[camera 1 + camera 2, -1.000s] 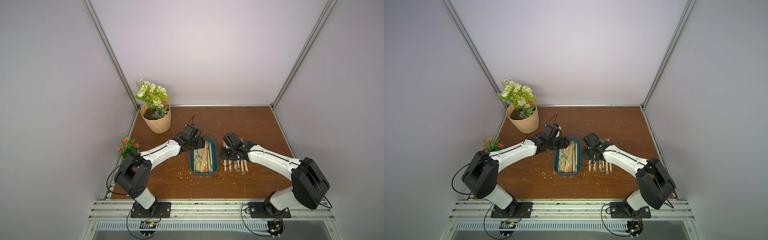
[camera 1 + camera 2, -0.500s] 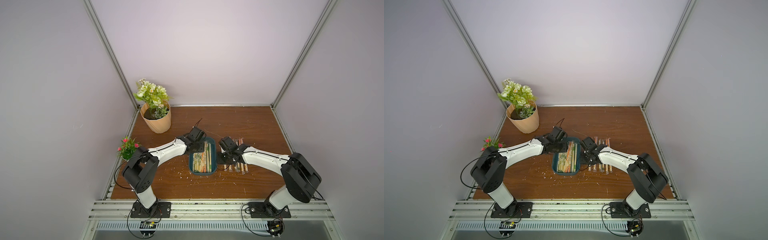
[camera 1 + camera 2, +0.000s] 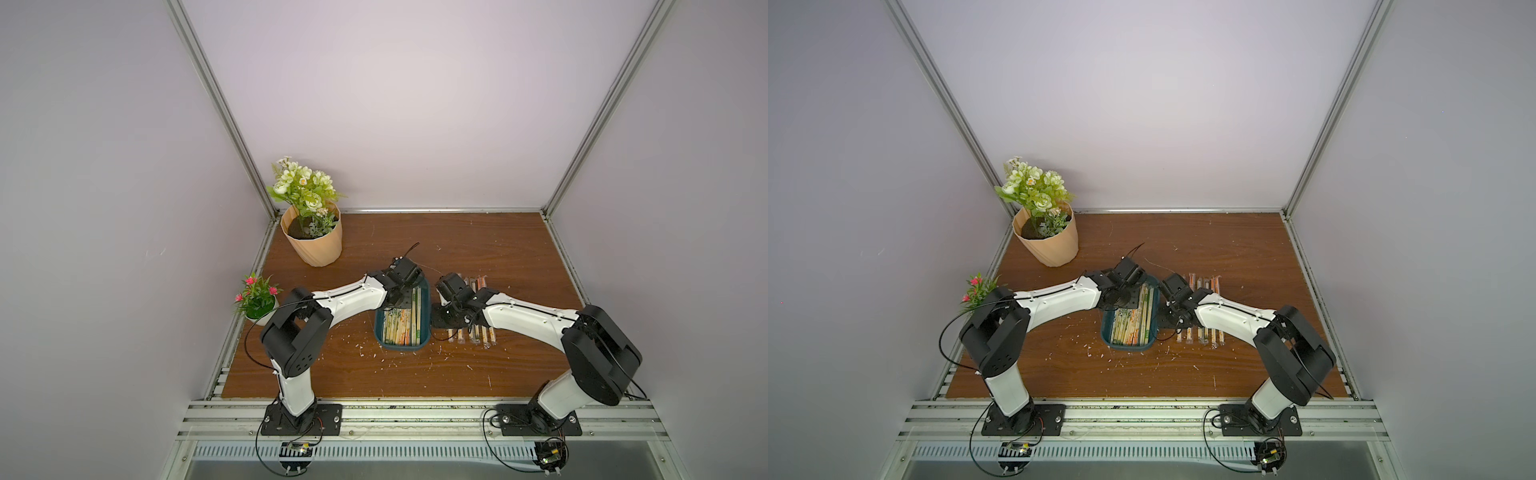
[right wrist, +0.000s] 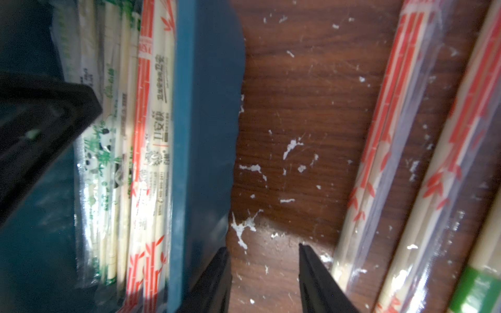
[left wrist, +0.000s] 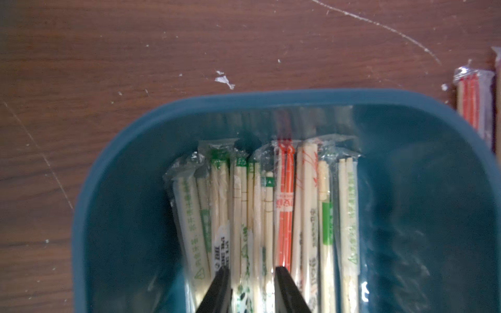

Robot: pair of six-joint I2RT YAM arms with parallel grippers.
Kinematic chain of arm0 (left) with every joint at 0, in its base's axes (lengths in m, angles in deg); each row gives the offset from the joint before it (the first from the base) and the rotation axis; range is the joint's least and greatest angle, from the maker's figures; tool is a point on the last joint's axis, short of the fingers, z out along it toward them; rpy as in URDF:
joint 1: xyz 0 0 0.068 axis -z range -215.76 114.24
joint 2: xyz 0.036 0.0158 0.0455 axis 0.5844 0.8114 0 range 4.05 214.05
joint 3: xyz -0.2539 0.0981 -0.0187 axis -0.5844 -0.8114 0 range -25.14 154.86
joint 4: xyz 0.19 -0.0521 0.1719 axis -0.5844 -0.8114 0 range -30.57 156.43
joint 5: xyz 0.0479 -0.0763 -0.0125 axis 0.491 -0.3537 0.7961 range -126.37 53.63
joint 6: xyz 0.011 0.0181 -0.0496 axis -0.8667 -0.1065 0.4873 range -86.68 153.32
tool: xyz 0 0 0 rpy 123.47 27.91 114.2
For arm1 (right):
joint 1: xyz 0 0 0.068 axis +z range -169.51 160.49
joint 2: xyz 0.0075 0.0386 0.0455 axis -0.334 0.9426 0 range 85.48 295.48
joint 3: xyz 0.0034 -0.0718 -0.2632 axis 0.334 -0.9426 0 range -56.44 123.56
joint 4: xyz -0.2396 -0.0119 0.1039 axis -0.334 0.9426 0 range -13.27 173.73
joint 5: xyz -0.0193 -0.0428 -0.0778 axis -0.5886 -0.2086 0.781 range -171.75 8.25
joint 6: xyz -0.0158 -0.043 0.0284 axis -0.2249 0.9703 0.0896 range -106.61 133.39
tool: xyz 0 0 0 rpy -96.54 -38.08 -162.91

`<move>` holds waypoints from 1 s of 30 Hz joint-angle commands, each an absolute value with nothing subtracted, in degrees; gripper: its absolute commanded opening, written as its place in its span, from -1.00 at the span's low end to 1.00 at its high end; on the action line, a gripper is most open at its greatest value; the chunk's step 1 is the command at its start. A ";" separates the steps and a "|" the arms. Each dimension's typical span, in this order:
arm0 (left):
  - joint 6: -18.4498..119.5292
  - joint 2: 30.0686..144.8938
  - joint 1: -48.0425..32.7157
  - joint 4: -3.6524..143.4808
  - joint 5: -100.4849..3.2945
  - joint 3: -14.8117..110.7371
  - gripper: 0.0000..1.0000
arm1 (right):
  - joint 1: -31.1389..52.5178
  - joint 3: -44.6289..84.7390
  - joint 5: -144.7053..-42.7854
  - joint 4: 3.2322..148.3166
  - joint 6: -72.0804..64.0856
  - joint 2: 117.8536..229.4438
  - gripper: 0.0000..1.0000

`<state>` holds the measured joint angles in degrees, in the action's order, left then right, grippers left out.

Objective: Take the paired disposable chopsticks out of the storage box
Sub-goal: Pick up the paired disposable chopsticks from the storage box.

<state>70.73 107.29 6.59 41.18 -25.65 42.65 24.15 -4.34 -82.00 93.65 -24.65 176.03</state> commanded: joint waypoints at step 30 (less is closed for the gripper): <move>67.86 111.20 7.22 39.44 -22.11 42.25 -0.65 | 24.25 -2.29 -80.26 94.70 -24.50 174.76 -0.10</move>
